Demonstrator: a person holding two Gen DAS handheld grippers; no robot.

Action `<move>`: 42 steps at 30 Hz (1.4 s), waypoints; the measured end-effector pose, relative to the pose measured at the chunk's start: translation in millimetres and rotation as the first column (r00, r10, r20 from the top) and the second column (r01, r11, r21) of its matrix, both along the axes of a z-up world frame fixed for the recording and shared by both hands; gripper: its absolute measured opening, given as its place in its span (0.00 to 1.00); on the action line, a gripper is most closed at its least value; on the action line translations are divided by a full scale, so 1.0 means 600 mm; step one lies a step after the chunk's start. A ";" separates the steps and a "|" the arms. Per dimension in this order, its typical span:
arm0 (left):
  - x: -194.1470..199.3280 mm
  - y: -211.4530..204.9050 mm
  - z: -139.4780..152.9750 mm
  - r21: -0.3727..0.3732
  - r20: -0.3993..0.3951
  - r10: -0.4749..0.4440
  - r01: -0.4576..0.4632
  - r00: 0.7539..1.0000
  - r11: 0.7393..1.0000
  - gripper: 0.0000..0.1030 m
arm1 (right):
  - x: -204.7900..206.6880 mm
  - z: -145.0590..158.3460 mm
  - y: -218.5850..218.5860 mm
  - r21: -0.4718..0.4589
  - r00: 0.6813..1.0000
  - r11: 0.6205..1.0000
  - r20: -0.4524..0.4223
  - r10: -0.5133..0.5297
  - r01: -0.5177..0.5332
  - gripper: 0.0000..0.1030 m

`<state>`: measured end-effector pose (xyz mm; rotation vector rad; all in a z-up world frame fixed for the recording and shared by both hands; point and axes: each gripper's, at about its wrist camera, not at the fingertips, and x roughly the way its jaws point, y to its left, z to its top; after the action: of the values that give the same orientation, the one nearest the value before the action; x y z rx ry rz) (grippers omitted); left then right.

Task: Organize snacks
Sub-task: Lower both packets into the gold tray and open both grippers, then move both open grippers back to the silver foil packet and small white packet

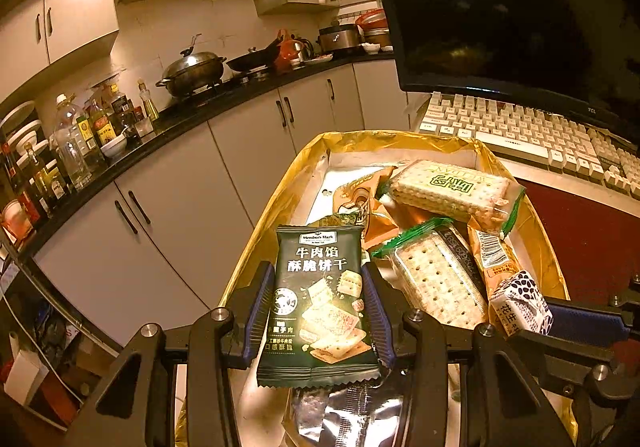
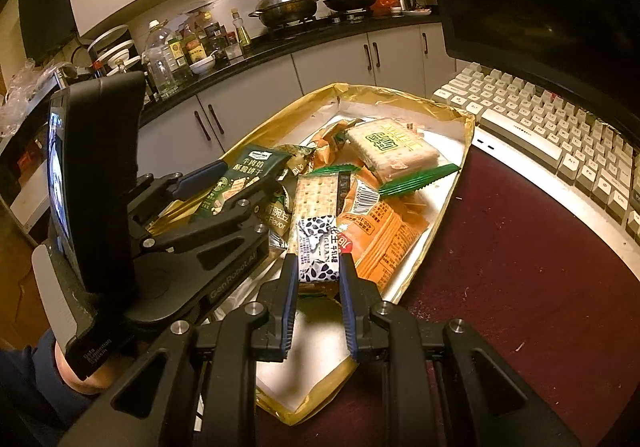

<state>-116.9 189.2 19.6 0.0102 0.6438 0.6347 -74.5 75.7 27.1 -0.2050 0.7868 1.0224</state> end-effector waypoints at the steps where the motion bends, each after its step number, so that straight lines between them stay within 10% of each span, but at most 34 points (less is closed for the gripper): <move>1: -0.001 0.000 0.000 -0.002 0.000 -0.001 0.001 1.000 1.000 0.46 | 0.000 0.000 0.000 0.000 1.000 1.000 0.000 0.000 0.000 0.19; 29: -0.008 0.004 0.018 -0.084 0.031 -0.030 0.032 0.999 0.996 0.55 | -0.007 0.023 -0.020 0.047 1.000 0.999 0.003 0.015 -0.015 0.34; 42: -0.002 -0.036 0.049 -0.078 0.062 -0.095 0.100 0.994 0.992 0.68 | 0.070 0.088 -0.181 0.151 0.970 0.959 0.003 -0.245 0.241 0.38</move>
<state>-118.0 167.5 49.2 -0.0523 0.6087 0.5125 -32.4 -32.8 79.8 0.0099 0.6929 0.8398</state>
